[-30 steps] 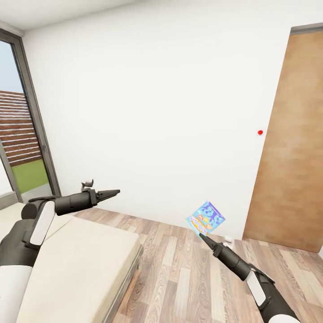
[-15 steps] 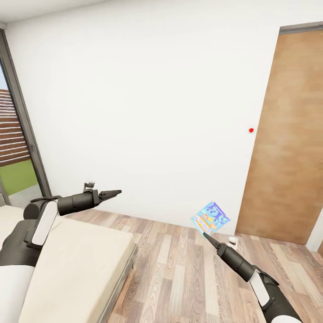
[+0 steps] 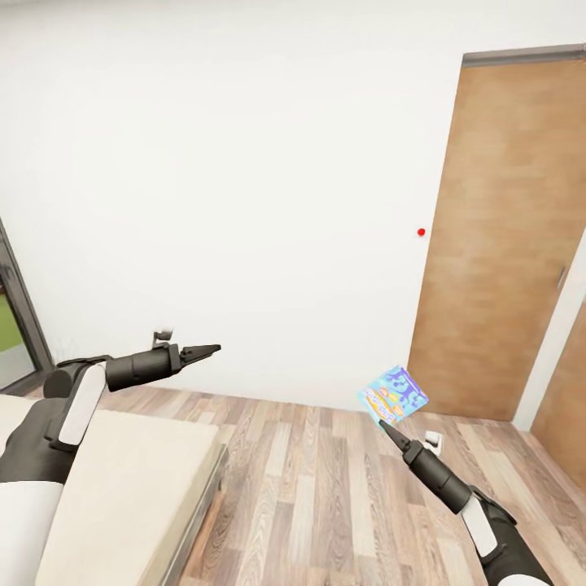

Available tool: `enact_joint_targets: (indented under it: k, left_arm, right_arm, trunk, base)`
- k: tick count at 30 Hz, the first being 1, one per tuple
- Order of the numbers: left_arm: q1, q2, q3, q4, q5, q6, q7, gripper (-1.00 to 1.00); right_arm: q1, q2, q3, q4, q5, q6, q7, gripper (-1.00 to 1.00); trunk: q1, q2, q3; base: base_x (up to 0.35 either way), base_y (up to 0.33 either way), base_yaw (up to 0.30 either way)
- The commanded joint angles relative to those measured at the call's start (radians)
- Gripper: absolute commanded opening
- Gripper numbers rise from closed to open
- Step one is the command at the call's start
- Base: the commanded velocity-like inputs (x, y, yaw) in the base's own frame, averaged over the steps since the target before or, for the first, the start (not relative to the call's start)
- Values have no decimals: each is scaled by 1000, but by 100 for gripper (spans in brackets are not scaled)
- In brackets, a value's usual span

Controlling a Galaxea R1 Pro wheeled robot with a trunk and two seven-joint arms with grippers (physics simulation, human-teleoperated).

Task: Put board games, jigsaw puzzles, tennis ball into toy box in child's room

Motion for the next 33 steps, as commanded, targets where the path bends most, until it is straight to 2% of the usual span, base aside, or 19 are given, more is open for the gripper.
enact_joint_targets:
  k: [1, 33]
  left_arm:
    - [0, 0, 1, 0, -2, 3, -4, 100]
    - [0, -3, 7, 0, -1, 2, -18, 100]
  right_arm:
    - [-1, 0, -2, 0, -4, 11, 3, -100]
    - [-1, 1, -5, -8, -3, 29, 1, -100]
  trunk:
    - [0, -1, -1]
    - [0, -1, -21]
  base:
    - [0, 0, -229]
    - [0, 0, -229]
